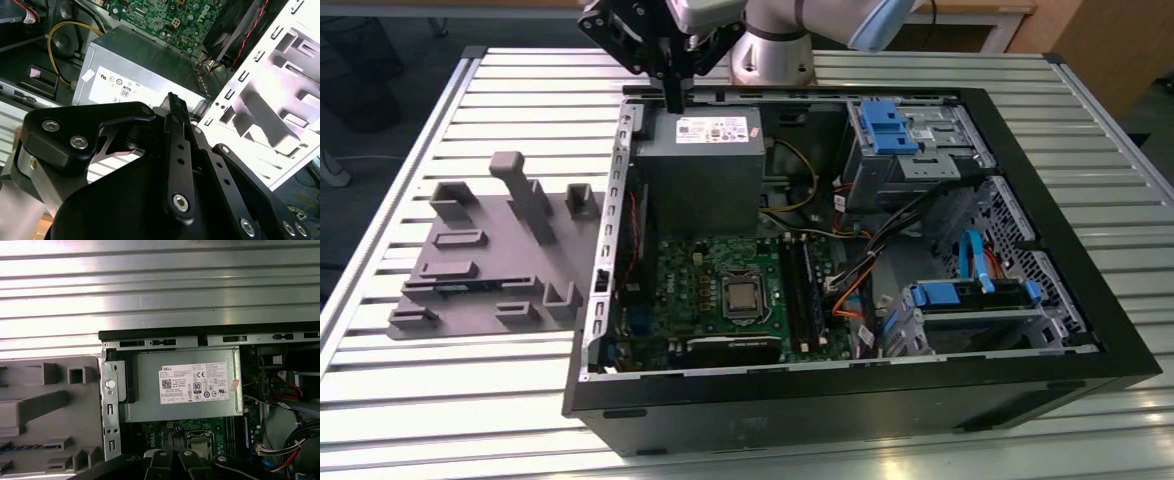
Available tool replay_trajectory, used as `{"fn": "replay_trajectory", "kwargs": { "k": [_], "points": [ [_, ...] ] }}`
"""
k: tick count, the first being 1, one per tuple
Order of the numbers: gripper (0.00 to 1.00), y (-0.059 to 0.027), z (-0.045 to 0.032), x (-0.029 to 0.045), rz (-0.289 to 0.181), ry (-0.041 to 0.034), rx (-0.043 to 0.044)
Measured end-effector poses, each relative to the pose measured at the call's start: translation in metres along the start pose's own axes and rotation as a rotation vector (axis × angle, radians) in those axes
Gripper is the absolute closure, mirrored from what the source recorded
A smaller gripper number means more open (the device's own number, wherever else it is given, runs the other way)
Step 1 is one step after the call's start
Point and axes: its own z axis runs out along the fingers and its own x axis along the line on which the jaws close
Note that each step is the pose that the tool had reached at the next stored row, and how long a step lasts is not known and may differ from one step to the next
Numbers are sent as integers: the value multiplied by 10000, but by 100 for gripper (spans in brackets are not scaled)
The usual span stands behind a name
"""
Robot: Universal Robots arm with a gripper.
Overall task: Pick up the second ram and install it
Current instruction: 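Reach for the second ram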
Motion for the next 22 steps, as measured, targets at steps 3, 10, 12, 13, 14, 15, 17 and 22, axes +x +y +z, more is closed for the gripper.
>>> {"fn": "replay_trajectory", "kwargs": {
  "k": [3,10,12,13,14,15,17,22],
  "points": [
    [89,-1,0,12,-1,0,1],
    [89,-4,2,43,-1,0,0],
    [89,-4,3,52,-1,0,0],
    [89,-4,3,56,-1,0,0],
    [89,-5,3,61,-1,0,0],
    [89,-5,3,65,-1,0,0],
    [89,-6,4,74,-1,0,0],
    [89,-8,5,96,-1,0,0]
  ]
}}
